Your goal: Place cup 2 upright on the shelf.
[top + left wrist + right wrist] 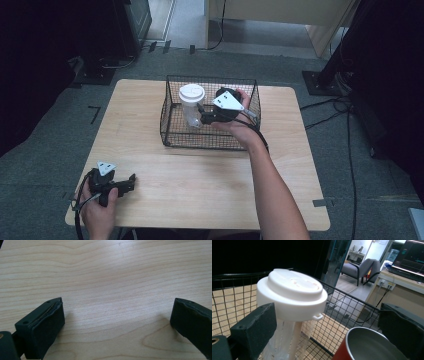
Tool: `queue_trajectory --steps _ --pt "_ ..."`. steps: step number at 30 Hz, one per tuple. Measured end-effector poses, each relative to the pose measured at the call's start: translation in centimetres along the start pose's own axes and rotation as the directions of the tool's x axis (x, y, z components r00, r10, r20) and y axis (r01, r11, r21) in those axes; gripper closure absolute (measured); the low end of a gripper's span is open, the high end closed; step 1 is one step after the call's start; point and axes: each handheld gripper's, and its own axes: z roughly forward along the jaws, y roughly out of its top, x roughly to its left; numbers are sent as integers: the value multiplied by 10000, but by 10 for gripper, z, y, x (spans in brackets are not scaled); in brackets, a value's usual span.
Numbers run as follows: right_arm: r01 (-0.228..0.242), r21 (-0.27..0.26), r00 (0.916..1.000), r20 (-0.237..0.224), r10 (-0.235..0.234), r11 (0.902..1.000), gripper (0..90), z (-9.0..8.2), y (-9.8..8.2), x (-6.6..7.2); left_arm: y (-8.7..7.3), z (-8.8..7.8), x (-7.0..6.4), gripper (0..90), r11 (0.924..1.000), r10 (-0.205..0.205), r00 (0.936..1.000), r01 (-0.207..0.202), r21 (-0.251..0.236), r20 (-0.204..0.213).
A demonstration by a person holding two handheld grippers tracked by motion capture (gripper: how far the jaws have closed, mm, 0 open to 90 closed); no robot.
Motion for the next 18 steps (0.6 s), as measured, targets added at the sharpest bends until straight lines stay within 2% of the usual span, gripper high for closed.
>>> queue_trajectory --steps 8,12,13,18 --pt "-315 -74 9979 571 319 9995 34 -13 7 -1 0 0 0 0 10000 -10 10000 10 -3 0" --pt "-599 -103 9962 634 604 9982 34 -23 7 -2 0 0 0 0 10000 -19 10000 19 -15 1" --pt "-819 -12 9943 685 817 9966 34 -28 6 -2 0 0 0 0 10000 -26 10000 26 -17 0" --pt "-981 157 9926 733 967 9951 36 -39 4 -2 0 0 0 0 10000 -21 10000 21 -16 1"
